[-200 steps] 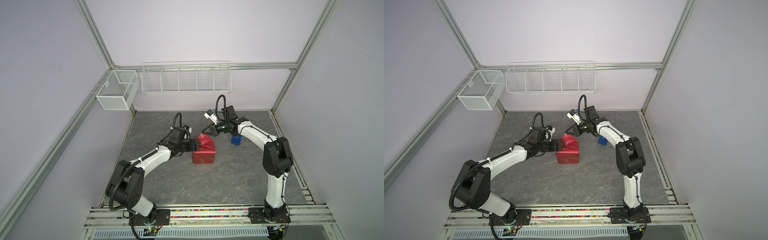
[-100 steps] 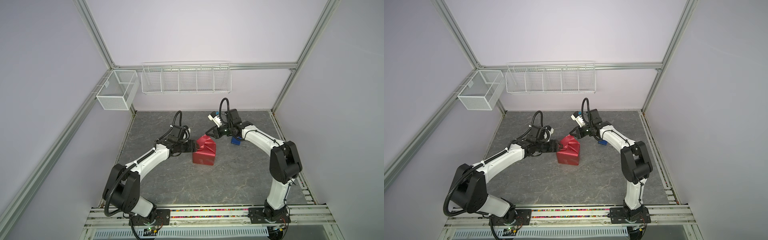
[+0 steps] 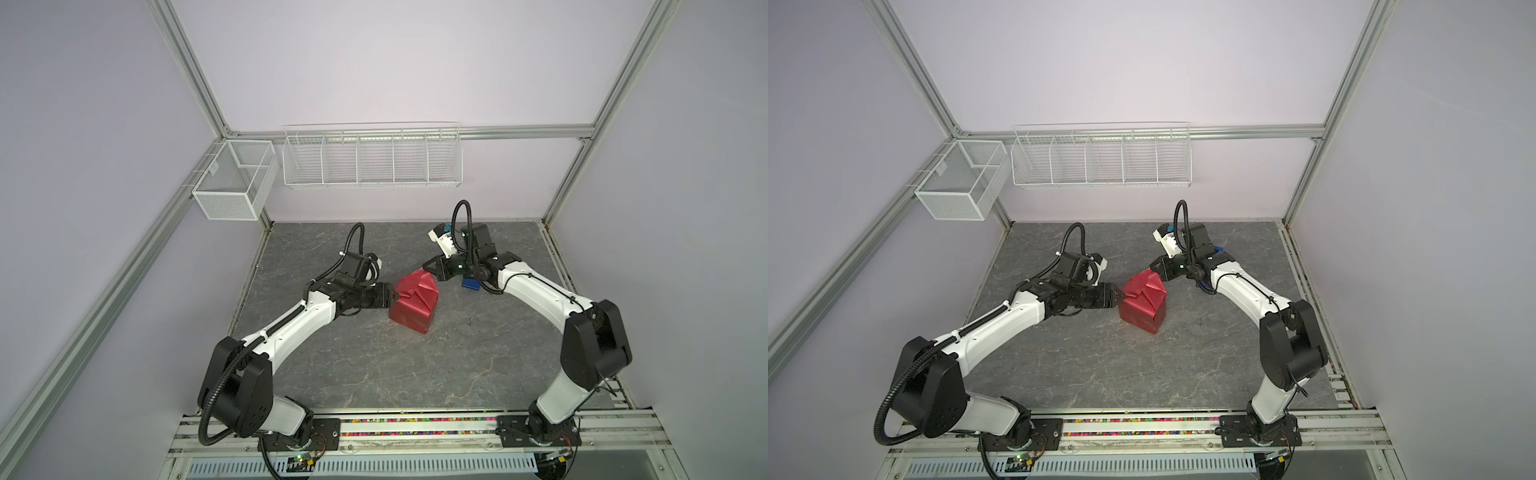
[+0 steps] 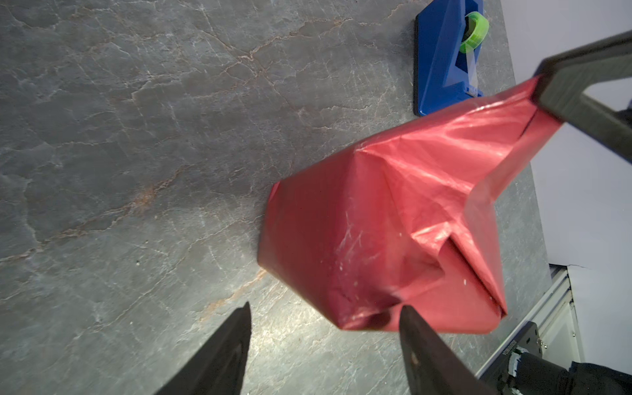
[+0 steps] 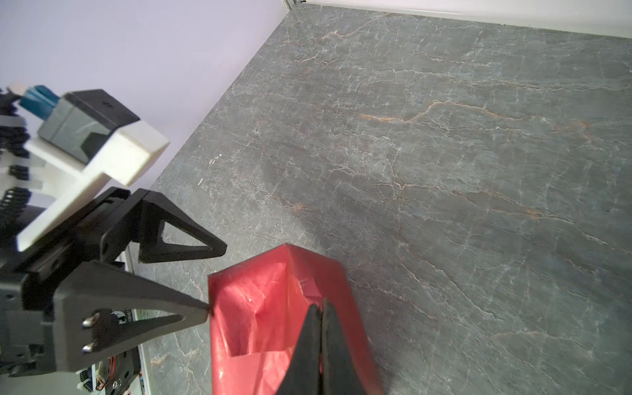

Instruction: Wrap the gift box in paper

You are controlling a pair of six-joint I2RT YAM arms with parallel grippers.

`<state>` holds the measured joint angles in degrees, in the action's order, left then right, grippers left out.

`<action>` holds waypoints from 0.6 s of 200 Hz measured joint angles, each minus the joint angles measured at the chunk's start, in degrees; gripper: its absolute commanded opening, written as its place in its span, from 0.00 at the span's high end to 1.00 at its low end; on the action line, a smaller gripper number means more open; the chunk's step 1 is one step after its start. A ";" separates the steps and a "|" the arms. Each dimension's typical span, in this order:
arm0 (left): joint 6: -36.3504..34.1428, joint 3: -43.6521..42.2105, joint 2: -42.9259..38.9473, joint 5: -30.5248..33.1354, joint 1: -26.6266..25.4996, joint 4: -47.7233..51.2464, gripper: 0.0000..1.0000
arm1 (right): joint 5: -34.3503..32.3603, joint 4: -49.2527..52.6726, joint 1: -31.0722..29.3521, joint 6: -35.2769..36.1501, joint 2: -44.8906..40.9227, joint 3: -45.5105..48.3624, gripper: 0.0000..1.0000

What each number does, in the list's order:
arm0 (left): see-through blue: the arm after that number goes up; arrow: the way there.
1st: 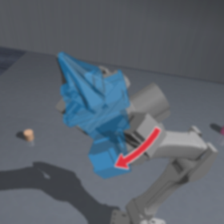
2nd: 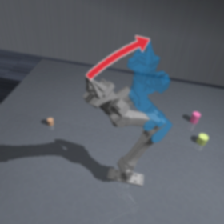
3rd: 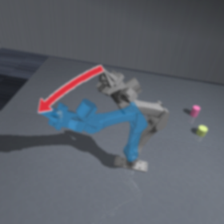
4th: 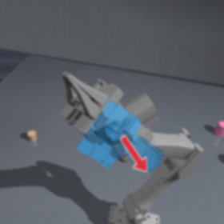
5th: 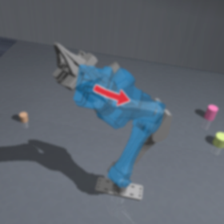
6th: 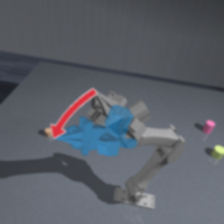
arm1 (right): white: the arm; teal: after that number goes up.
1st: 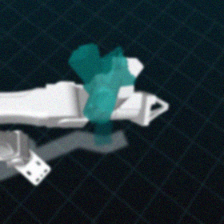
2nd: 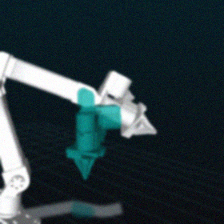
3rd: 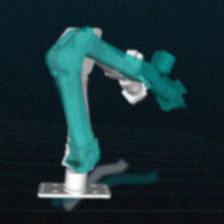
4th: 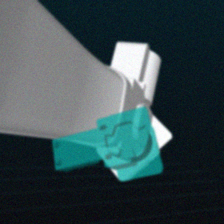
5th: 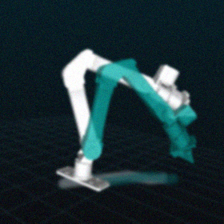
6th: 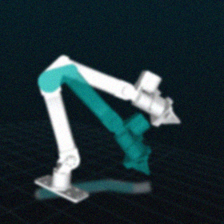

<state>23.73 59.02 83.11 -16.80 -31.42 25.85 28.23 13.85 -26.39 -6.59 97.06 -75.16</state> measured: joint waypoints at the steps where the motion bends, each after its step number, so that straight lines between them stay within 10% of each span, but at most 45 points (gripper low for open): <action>1: 0.00 -0.02 0.00 -0.02 0.00 -0.02 0.32 | 0.00 0.00 -0.04 0.00 -0.02 0.00 0.93; 120: 0.17 -0.22 1.66 -0.13 0.00 -1.62 0.33 | -1.03 1.09 -7.43 0.37 -1.60 4.57 0.93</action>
<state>23.90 58.81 84.77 -16.93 -31.42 24.23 27.20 14.94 -33.82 -6.22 95.46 -70.59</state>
